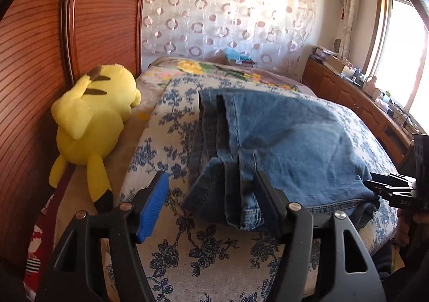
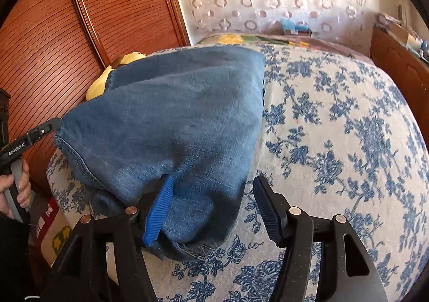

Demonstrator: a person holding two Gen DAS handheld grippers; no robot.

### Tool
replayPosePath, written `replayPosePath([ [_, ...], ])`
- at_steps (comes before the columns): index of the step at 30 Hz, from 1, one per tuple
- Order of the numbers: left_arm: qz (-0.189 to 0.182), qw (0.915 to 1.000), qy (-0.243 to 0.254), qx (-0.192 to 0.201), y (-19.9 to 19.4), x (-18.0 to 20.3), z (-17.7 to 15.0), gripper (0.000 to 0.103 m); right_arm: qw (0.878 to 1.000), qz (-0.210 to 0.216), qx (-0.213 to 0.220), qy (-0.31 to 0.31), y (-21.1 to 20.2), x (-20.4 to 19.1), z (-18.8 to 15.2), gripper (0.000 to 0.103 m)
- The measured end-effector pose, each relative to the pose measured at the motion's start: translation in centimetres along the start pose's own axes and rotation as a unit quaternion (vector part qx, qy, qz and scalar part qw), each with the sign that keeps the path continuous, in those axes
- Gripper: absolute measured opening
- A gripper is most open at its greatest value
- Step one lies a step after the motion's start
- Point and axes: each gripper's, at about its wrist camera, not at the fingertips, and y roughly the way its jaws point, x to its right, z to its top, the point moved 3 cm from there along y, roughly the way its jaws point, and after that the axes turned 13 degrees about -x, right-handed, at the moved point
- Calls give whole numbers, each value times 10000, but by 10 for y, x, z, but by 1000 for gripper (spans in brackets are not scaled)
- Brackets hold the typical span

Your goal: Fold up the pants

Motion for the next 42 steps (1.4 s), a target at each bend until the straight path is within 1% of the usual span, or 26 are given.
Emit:
replayPosePath([
  [2, -25, 10000, -3, -19, 2, 1, -2, 66, 10000, 60, -79, 4, 6, -1, 0, 64],
  [8, -36, 10000, 69, -17, 2, 6, -4, 66, 10000, 12, -9, -59, 11, -8, 1, 64],
  [9, -37, 10000, 69, -12, 2, 6, -4, 66, 10000, -9, -2, -91, 11, -9, 1, 59],
  [10, -42, 10000, 67, -7, 1, 6, -3, 66, 9999, 41, -4, -128, 12, -12, 0, 49],
  [12, -52, 10000, 68, 2, 0, 7, -3, 66, 9998, 152, -45, -139, 12, -13, -2, 43],
  [15, -61, 9999, 95, 24, -2, 10, -2, 66, 9992, 400, -39, -73, 8, -4, -1, 22],
  [16, -59, 9999, 120, 32, -3, 11, -1, 66, 9988, 491, -51, -22, 7, 0, 0, 17],
  [19, -70, 9998, 151, 100, -7, 15, 4, 66, 9978, 653, 98, 32, -3, 10, 3, 13],
  [24, -99, 9993, 216, 290, -18, 22, 16, 66, 9974, 514, 491, 95, -36, 27, 2, 12],
  [27, -128, 9988, 303, 362, -21, 28, 24, 66, 9975, 210, 663, 149, -55, 46, -3, 12],
  [30, -159, 9982, 431, 381, -18, 40, 33, 66, 9969, -45, 731, 280, -71, 70, -14, 12],
  [32, -179, 9979, 503, 368, -14, 48, 36, 66, 9965, -242, 719, 350, -78, 87, -24, 12],
  [34, -226, 9974, 602, 327, -8, 57, 41, 66, 9967, -346, 615, 394, -78, 100, -34, 12],
  [36, -281, 9969, 678, 283, -1, 67, 44, 66, 9970, -426, 508, 395, -75, 105, -39, 14],
  [38, -350, 9962, 762, 239, 5, 77, 47, 66, 9963, -657, 456, 308, -72, 105, -43, 14],
  [41, -507, 9944, 909, 167, 17, 93, 53, 66, 9930, -980, 576, 312, -75, 106, -42, 27],
  [42, -542, 9939, 949, 146, 19, 97, 53, 66, 9923, -1012, 640, 307, -77, 107, -41, 35],
])
